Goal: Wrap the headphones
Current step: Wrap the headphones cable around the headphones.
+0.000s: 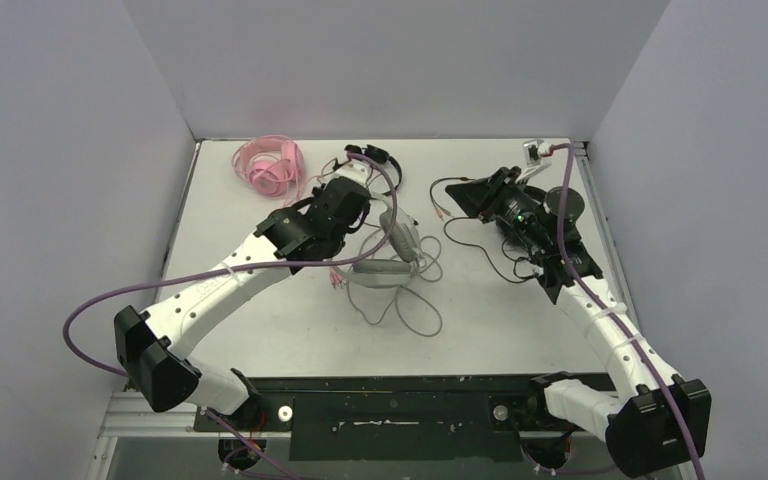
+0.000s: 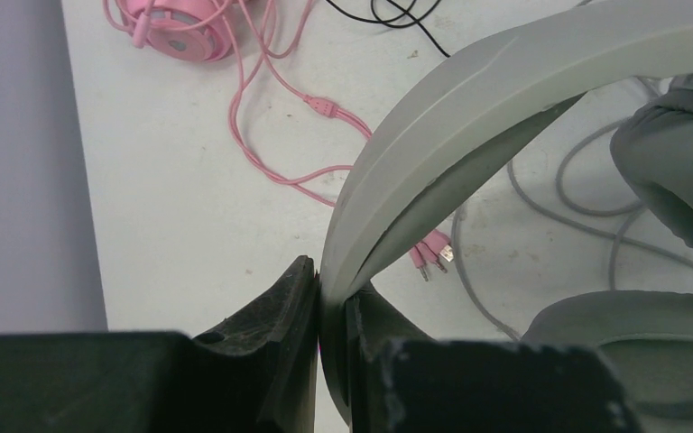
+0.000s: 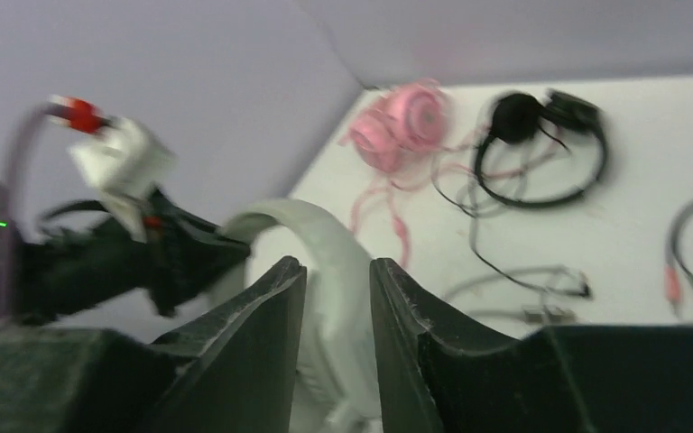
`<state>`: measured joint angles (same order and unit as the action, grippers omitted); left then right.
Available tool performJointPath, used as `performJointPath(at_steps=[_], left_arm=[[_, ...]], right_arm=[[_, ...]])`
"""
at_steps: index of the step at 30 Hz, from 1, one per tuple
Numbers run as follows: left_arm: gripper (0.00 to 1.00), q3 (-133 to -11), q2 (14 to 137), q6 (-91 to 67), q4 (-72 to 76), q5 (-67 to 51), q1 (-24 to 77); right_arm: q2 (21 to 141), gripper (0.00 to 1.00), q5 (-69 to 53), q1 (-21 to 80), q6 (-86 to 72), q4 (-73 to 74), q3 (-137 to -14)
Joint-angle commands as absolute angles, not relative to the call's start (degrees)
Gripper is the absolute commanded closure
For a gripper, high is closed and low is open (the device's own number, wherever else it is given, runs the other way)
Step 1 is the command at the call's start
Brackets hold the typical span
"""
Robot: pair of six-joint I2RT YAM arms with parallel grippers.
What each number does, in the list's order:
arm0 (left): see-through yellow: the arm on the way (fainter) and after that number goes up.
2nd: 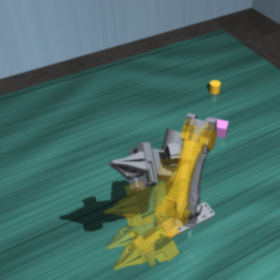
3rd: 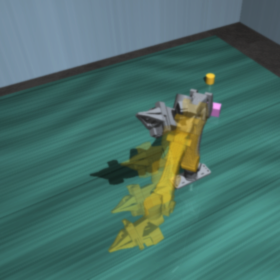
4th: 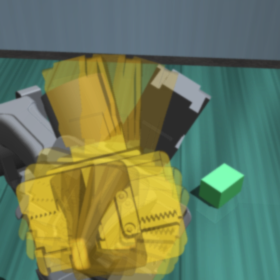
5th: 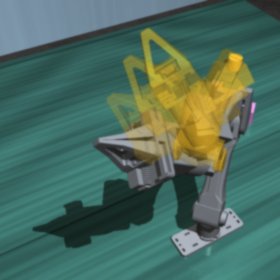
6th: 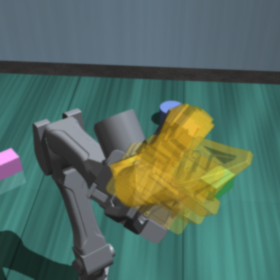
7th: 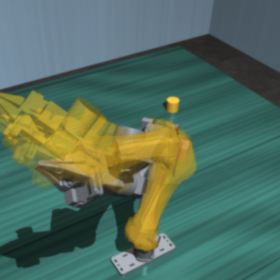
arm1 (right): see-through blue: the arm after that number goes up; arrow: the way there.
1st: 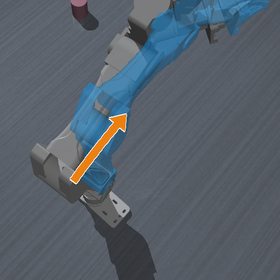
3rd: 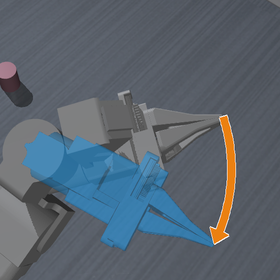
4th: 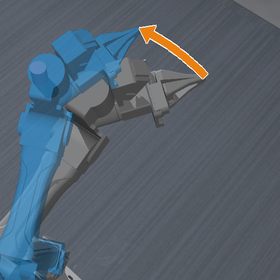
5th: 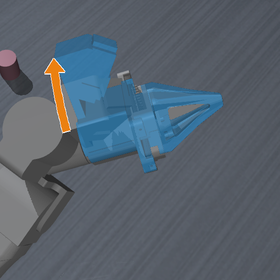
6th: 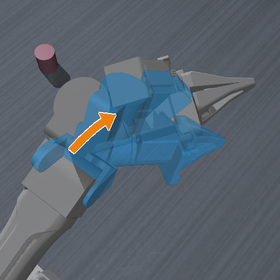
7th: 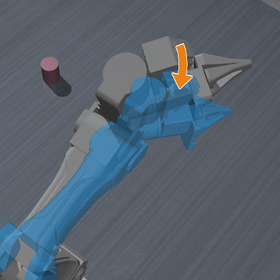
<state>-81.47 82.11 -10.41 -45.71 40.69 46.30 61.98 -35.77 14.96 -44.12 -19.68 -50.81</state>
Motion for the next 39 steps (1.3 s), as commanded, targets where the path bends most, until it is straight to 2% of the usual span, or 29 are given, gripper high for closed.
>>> performJointPath(at_steps=[1,8,15,18,21,25,34,39], left_arm=[[1.0,-88.25,76.77,-17.2,-47.28,31.9,44.58],[1.0,-98.49,75.77,-25.17,-52.88,18.33,36.08],[1.0,-107.72,74.48,-31.22,-52.1,16.43,34.69],[1.0,-109.04,72.96,-33.63,-50.43,18.44,34.33],[1.0,-111.11,72.69,-35.0,-50.69,19.85,34.19],[1.0,-112.71,72.7,-36.76,-50.86,17.65,34.19],[1.0,-115.68,72.45,-39.53,-51.45,13.29,34.19],[1.0,-117.56,72.77,-39.9,-52.02,12.77,34.1]], right_arm=[[60.1,0.61,-31.7,14.09,-28.81,-5.62,-45.39],[53.03,0.42,-30.78,14.15,-24.77,-12.19,-32.01],[45.69,0.11,-37.74,19.33,-20.73,-26.04,-22.63],[40.83,0.1,-33.65,24.48,-16.62,-29.46,-20.1],[40.86,0.09,-34.19,25.76,-13.96,-32.26,-19.46],[45.63,0.0,-36.13,26.33,-14.22,-39.9,-19.45],[56.74,0.04,-21.14,32.38,-6.15,-44.36,-24.13],[60.68,0.07,-15.1,32.43,-7.93,-53.87,-22.62]])
